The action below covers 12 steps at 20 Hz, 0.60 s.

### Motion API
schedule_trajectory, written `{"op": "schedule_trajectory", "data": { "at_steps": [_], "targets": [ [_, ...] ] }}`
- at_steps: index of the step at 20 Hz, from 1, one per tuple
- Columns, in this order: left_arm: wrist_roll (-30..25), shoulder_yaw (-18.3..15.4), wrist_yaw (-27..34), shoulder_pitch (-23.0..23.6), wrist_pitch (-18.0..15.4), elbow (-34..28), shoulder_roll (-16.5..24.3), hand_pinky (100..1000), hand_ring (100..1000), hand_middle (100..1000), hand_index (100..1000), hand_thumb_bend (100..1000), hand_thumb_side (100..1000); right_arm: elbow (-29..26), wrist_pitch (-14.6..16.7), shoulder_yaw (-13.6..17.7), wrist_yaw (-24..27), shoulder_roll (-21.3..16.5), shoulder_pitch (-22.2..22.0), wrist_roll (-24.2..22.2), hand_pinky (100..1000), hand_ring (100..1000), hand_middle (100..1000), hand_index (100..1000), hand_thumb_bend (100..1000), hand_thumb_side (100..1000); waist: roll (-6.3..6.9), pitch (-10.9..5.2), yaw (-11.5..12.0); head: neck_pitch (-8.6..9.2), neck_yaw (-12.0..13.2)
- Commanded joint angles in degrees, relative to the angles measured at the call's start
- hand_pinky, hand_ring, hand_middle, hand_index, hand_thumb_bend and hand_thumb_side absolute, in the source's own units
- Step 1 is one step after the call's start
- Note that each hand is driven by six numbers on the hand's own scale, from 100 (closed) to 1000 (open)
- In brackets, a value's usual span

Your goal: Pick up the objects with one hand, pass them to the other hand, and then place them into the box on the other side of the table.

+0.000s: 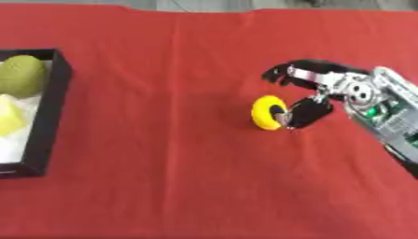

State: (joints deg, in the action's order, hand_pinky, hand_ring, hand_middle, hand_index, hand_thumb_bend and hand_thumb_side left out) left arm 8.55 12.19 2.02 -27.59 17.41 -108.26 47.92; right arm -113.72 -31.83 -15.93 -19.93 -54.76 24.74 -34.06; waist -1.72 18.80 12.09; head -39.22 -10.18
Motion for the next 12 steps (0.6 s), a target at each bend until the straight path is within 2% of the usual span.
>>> {"op": "schedule_trajectory", "data": {
  "at_steps": [1, 6, 12],
  "targets": [
    [0.2, -0.6, 0.0, -0.6, 0.1, -0.4, 1.3, 885, 768, 757, 769, 100, 914, -0.9, -0.7, 0.7, -1.2, -1.9, 0.2, -1.7, 927, 910, 876, 939, 160, 100, 0.23, -0.76, 0.1, 0.01, -0.1],
    [0.2, -0.5, -0.2, -0.5, 0.2, -0.2, 1.1, 885, 768, 755, 766, 100, 909, -0.9, -1.2, 0.6, -2.9, -1.9, 0.1, -1.9, 929, 906, 875, 941, 162, 100, 0.28, -0.49, 0.1, 0.12, -0.2],
    [0.1, -0.6, -0.3, -0.5, 0.2, -0.1, 0.8, 885, 767, 752, 764, 100, 922, -0.9, -2.6, 0.2, -5.3, -1.7, -0.2, -1.6, 932, 904, 873, 940, 218, 100, 0.30, -0.13, 0.3, 0.24, -0.5]
  ]
}}
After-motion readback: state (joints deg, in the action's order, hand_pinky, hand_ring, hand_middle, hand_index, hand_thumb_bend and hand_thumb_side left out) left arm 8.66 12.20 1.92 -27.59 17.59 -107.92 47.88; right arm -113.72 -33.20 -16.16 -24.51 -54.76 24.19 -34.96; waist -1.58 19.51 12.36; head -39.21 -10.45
